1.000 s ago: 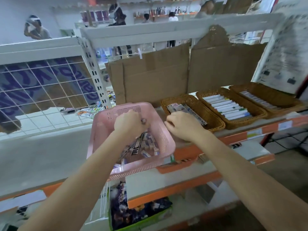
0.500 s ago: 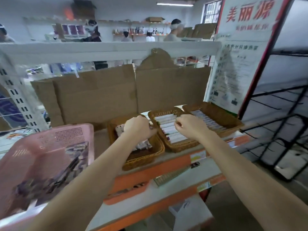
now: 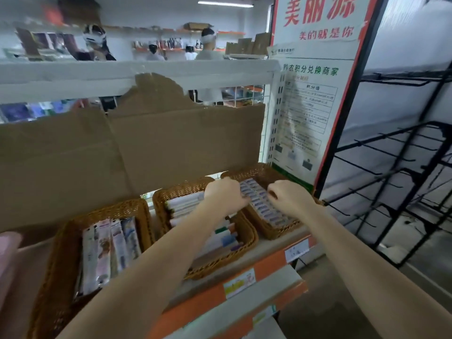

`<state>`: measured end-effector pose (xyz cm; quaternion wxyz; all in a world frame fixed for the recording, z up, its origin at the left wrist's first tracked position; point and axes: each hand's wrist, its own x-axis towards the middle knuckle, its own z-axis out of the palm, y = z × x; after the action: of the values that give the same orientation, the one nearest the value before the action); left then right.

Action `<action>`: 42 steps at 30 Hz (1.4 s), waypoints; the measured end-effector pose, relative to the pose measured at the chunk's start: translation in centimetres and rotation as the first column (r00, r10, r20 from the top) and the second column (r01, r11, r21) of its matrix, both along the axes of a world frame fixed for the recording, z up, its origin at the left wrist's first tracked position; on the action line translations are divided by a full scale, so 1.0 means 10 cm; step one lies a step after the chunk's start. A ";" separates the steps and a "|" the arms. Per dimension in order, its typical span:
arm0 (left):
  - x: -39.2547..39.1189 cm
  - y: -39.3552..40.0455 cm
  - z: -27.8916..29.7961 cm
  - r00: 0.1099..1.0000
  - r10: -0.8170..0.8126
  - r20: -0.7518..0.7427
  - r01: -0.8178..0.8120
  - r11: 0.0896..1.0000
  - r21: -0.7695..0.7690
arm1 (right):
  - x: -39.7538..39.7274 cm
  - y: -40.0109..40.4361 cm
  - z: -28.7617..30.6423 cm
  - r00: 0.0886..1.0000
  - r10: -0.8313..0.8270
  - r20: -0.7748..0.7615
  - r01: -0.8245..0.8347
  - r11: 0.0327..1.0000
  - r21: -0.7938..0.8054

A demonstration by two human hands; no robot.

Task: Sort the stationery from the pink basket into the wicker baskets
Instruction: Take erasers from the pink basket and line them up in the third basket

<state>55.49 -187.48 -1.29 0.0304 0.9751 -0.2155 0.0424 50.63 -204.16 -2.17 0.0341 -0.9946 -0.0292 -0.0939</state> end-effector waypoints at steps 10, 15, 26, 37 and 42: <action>0.35 -0.93 -0.39 0.994 -0.078 -0.077 0.073 0.995 -0.069 | 0.32 -0.74 -0.28 0.991 0.112 -0.070 -0.112 0.994 0.006; 0.38 -1.16 -0.57 0.975 0.097 -0.201 -0.095 0.995 0.020 | 0.49 -1.00 -0.39 0.958 0.259 -0.123 -0.259 0.966 0.018; 0.20 -1.49 -0.67 0.874 0.189 -0.448 -0.248 0.966 -0.076 | 0.70 -1.17 -0.53 0.844 0.497 -0.200 -0.499 0.865 0.044; 0.03 -1.30 -0.59 0.907 0.077 -0.415 -0.141 0.982 -0.125 | 0.71 -1.22 -0.61 0.811 0.552 -0.194 -0.530 0.833 0.156; 0.05 -1.13 -0.47 0.920 0.047 -0.389 -0.118 0.980 -0.160 | 0.71 -1.27 -0.56 0.801 0.572 -0.174 -0.537 0.817 0.210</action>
<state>55.96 -198.81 -5.98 0.1582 0.9660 -0.1591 -0.1286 57.73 -216.89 -7.81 0.1378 -0.9407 -0.3082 0.0337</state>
